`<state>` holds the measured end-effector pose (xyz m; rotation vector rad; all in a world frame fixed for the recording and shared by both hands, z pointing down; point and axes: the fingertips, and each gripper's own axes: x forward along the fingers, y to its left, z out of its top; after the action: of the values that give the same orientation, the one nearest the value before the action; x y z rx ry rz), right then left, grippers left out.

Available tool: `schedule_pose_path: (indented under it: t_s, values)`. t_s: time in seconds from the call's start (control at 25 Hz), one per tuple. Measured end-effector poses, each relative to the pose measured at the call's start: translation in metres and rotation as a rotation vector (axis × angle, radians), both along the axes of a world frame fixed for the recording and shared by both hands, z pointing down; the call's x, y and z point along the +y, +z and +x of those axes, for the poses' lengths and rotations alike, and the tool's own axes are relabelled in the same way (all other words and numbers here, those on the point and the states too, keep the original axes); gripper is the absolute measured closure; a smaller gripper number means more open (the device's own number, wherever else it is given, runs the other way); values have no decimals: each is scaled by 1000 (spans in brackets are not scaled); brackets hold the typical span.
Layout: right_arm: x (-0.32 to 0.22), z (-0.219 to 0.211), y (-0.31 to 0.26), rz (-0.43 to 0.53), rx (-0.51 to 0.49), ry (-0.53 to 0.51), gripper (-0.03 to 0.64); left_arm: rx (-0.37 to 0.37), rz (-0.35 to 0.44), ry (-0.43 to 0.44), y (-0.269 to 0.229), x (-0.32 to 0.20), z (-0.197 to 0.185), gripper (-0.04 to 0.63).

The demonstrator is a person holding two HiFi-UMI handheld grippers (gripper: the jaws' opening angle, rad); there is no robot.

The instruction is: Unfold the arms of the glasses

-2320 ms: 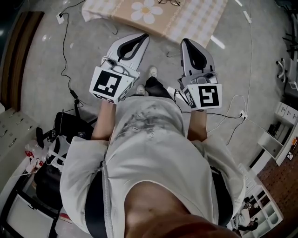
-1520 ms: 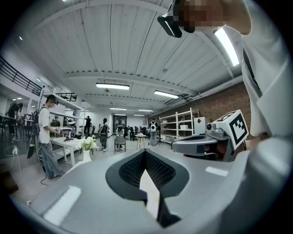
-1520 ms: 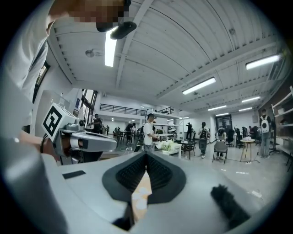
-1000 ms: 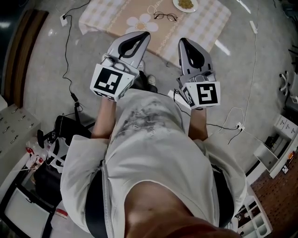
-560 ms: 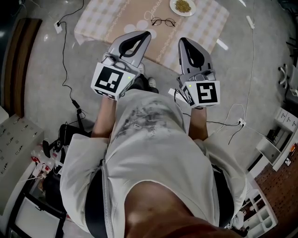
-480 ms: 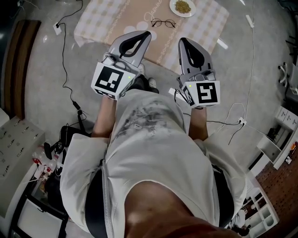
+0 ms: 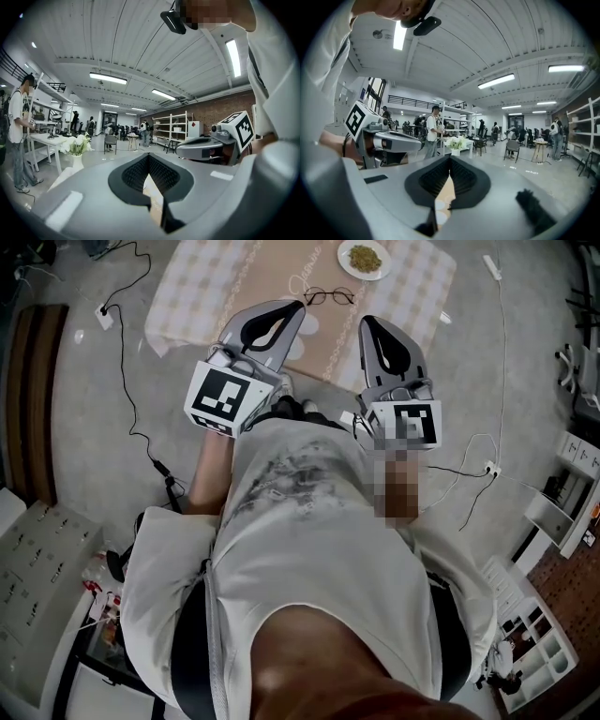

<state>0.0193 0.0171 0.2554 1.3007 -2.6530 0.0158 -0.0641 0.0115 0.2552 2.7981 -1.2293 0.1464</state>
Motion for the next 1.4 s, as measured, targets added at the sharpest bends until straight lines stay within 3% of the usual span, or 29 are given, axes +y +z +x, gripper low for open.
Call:
schedule_pose_path:
  t_s: [0.52,0.92,1.4]
  values:
    - [-27,11,24,-49,41,85,600,-42,-52,91,31,-32,10,586]
    - [-61,20,49,-98,58,54,600,-127,-75,125,62,-61,27,586]
    - [-86,33,80,-163,80,43,600,-168,-125,147,95,-86,39,586]
